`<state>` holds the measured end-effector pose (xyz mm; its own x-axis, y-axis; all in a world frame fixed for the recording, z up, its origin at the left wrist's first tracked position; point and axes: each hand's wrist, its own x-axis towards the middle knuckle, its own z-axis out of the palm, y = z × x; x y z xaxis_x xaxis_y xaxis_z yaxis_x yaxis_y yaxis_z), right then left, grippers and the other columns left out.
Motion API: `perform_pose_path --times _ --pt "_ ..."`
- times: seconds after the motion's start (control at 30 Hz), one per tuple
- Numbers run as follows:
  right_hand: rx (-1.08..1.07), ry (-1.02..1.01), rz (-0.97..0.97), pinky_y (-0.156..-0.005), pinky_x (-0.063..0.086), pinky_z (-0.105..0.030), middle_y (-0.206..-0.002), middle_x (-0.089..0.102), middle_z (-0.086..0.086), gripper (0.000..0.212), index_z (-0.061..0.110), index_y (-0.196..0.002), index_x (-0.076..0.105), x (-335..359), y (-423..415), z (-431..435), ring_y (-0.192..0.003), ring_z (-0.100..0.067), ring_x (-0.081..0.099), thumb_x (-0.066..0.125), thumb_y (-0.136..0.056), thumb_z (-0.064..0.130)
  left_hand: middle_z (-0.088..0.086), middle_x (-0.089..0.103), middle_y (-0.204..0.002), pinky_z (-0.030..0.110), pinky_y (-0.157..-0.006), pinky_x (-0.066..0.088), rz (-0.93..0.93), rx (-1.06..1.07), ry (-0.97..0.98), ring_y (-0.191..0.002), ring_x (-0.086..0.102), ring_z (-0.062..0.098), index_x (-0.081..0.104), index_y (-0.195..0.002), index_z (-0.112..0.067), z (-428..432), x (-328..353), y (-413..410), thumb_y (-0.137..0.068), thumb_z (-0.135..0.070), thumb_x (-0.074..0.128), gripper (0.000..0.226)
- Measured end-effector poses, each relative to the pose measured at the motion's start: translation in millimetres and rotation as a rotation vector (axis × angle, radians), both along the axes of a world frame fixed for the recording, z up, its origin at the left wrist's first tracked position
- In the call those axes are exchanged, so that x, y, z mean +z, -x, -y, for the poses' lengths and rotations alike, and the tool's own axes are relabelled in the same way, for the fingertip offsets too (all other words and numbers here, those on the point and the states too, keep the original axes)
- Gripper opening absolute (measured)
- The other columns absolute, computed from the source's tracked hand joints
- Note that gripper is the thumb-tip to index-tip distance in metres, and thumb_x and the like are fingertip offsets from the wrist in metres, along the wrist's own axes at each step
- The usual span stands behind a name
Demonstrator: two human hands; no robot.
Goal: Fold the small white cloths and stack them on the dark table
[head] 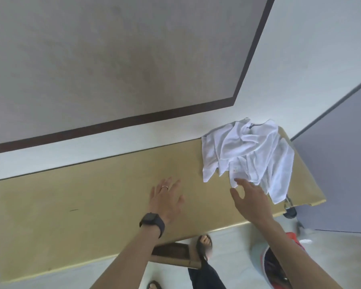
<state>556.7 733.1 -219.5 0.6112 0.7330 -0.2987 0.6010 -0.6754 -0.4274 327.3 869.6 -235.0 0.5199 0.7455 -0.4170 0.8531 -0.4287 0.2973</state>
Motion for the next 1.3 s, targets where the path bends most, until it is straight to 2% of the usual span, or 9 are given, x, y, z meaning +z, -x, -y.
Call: perform_pose_path --times 0.13,0.3,0.57,0.8,0.9,0.97,1.07,1.2,1.3 --pt "0.015 0.041 -0.014 -0.096 0.045 -0.044 -0.138 0.055 -0.002 0.041 0.026 -0.137 0.051 -26 -44 -54 -0.124 -0.028 0.05 0.051 -0.098 0.039 -0.006 0.007 -0.165 0.045 -0.122 0.004 -0.035 0.017 0.034 -0.151 0.002 0.019 0.018 -0.154 -0.039 -25 -35 -32 -0.098 -0.051 0.036 0.059" --pt "0.057 0.086 0.066 -0.087 0.046 -0.037 -0.145 0.044 0.007 0.037 0.029 -0.137 0.051 -67 -70 -103 -0.126 -0.021 0.046 0.049 -0.1 0.031 -0.006 -0.007 -0.165 0.051 -0.121 -0.002 -0.086 0.02 0.06 -0.152 -0.008 0.021 0.004 -0.155 -0.042 -47 -87 -50 -0.099 -0.051 0.035 0.064" --pt "0.044 0.182 0.11 -0.086 0.045 -0.042 -0.14 0.045 0.003 0.051 0.029 -0.137 0.049 -112 -73 -131 -0.122 -0.029 0.049 0.044 -0.095 0.059 -0.015 -0.032 -0.157 0.06 -0.114 -0.017 -0.128 -0.018 0.093 -0.146 -0.028 0.015 -0.023 -0.146 -0.052 -48 -138 -31 -0.098 -0.062 0.017 0.063" --pt "-0.055 0.096 0.073 -0.081 0.041 -0.04 -0.133 0.053 -0.004 0.033 0.024 -0.126 0.057 -111 -69 -139 -0.112 -0.033 0.055 0.037 -0.103 0.037 -0.016 -0.037 -0.154 0.059 -0.113 -0.021 -0.142 -0.054 0.136 -0.143 -0.033 0.013 -0.024 -0.145 -0.052 -53 -138 -28 -0.098 -0.062 0.018 0.064" --pt "-0.137 -0.055 0.016 -0.08 0.045 -0.041 -0.109 0.063 -0.007 0.027 0.017 -0.109 0.058 -90 -72 -133 -0.097 -0.032 0.059 0.035 -0.103 0.029 -0.012 -0.024 -0.161 0.057 -0.116 -0.013 -0.139 -0.066 0.226 -0.148 -0.021 0.014 -0.01 -0.152 -0.047 -63 -120 -29 -0.1 -0.05 0.032 0.067" --pt "-0.19 -0.183 -0.023 -0.082 0.047 -0.041 -0.1 0.065 -0.005 0.025 0.016 -0.106 0.059 -58 -73 -129 -0.094 -0.029 0.06 0.037 -0.104 0.027 -0.003 0.0 -0.166 0.05 -0.12 -0.001 -0.1 -0.02 0.261 -0.152 -0.002 0.018 0.008 -0.155 -0.037 -70 -99 -30 -0.099 -0.042 0.038 0.064" --pt "-0.252 -0.338 -0.062 -0.078 0.044 -0.025 -0.097 0.067 0.003 0.022 0.02 -0.11 0.061 9 -65 -121 -0.091 -0.019 0.061 0.042 -0.103 0.029 0.006 0.037 -0.154 0.041 -0.114 0.025 0.042 0.056 0.178 -0.143 0.029 0.025 0.027 -0.151 -0.027 -74 -59 -31 -0.099 -0.039 0.043 0.056" --pt "-0.251 -0.447 -0.092 -0.066 0.035 0.001 -0.092 0.069 0.005 0.024 0.021 -0.111 0.062 97 -39 -109 -0.08 0.001 0.059 0.044 -0.103 0.034 -0.004 0.042 -0.15 0.038 -0.111 0.034 0.283 0.032 0.097 -0.138 0.035 0.019 0.032 -0.15 -0.029 -76 14 -33 -0.098 -0.04 0.047 0.056" --pt "-0.14 -0.5 -0.18 -0.07 0.043 -0.006 -0.085 0.07 0.007 0.016 0.027 -0.105 0.064 143 -12 -99 -0.074 0.005 0.062 0.049 -0.102 0.028 -0.012 0.043 -0.147 0.033 -0.11 0.035 0.488 0.023 0.067 -0.135 0.037 0.012 0.035 -0.147 -0.038 -76 75 -33 -0.095 -0.042 0.05 0.054"
